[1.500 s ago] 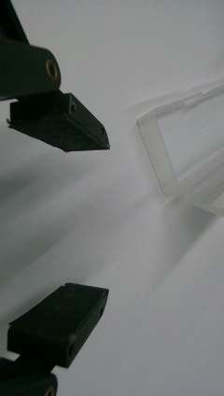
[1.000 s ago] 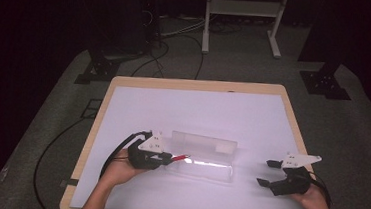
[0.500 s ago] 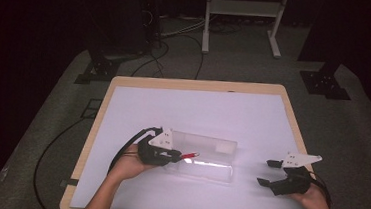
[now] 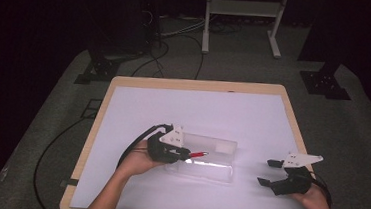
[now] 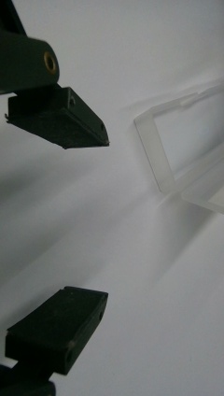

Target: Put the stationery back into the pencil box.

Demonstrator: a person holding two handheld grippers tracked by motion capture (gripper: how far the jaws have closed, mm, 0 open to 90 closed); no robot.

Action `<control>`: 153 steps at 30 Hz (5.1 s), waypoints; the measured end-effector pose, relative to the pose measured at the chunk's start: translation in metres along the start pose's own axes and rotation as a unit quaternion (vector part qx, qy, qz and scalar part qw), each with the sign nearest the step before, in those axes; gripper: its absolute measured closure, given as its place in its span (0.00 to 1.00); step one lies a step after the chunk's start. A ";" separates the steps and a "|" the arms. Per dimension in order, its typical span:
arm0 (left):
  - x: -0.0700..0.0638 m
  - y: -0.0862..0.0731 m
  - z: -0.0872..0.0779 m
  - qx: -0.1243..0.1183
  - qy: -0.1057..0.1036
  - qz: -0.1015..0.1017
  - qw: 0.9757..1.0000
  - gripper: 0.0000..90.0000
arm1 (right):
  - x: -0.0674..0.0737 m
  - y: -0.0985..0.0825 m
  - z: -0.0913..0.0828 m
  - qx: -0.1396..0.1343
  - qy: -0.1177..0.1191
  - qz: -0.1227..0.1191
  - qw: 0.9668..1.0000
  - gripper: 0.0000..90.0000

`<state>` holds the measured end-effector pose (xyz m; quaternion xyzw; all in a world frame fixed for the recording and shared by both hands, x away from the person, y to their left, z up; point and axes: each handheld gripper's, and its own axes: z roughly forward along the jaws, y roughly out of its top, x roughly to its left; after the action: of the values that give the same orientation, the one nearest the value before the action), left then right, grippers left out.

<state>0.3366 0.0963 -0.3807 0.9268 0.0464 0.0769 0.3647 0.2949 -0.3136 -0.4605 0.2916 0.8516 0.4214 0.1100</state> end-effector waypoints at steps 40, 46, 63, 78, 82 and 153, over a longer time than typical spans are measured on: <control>0.013 0.029 0.052 -0.009 -0.036 0.004 0.999 0.88 | -0.002 -0.001 -0.005 -0.007 -0.001 0.001 1.000 0.22; 0.013 0.030 0.056 -0.010 -0.041 0.005 0.999 0.88 | -0.002 -0.002 -0.006 -0.008 -0.001 0.002 1.000 0.22; 0.014 0.028 0.076 -0.002 -0.052 -0.001 0.999 0.88 | -0.004 -0.003 -0.007 -0.010 -0.002 -0.001 1.000 0.22; 0.012 0.019 0.092 0.014 -0.059 -0.007 0.998 0.88 | -0.003 -0.003 -0.007 -0.007 0.001 0.001 1.000 0.22; 0.011 0.019 0.094 0.019 -0.059 -0.005 0.998 0.88 | -0.003 -0.003 -0.007 -0.006 0.001 0.000 1.000 0.22; 0.009 0.008 0.109 0.038 -0.079 -0.012 0.996 0.85 | -0.003 -0.004 -0.005 -0.002 0.002 -0.001 1.000 0.22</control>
<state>0.3646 0.0186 -0.4525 0.9424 0.0310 -0.0026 0.3330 0.2935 -0.3198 -0.4606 0.2893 0.8516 0.4233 0.1090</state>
